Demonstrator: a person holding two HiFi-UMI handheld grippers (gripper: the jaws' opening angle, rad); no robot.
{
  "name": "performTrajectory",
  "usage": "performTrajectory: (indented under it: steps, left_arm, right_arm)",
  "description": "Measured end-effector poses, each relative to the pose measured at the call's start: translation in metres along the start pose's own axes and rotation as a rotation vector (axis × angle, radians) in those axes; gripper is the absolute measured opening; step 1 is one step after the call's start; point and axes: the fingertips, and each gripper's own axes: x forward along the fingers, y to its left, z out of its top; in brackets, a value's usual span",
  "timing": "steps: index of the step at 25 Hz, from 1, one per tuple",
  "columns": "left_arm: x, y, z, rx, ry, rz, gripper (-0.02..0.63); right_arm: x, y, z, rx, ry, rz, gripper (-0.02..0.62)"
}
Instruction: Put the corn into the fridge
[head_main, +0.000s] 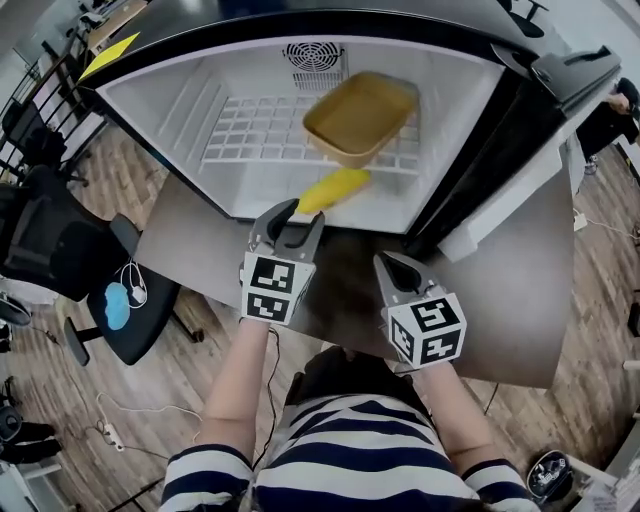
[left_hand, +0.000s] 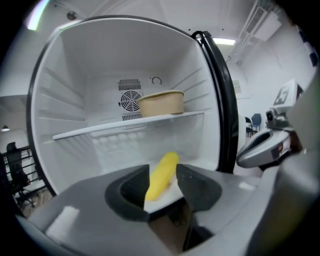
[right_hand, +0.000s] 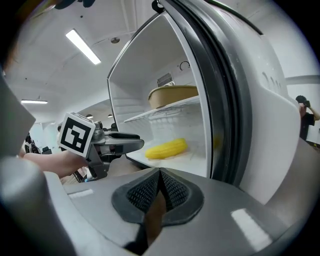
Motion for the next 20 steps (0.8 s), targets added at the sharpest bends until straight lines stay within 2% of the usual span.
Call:
performTrajectory:
  steps: [3, 8, 10, 20]
  left_arm:
    - [-0.016, 0.001, -0.001, -0.096, -0.025, 0.027, 0.000]
    - [-0.047, 0.002, -0.003, -0.315, -0.093, 0.052, 0.000]
    - [-0.056, 0.000, -0.008, -0.367, -0.095, 0.054, 0.000]
    - [-0.098, -0.015, -0.022, -0.383, -0.068, 0.117, 0.000]
  right_arm:
    - [-0.003, -0.002, 0.001, -0.006, -0.003, 0.008, -0.009]
    - [-0.007, 0.002, 0.001, -0.012, -0.005, 0.031, -0.009]
    - [-0.006, 0.004, 0.002, -0.018, -0.005, 0.042, -0.009]
    - [-0.003, 0.020, 0.001, -0.049, -0.001, 0.094, -0.009]
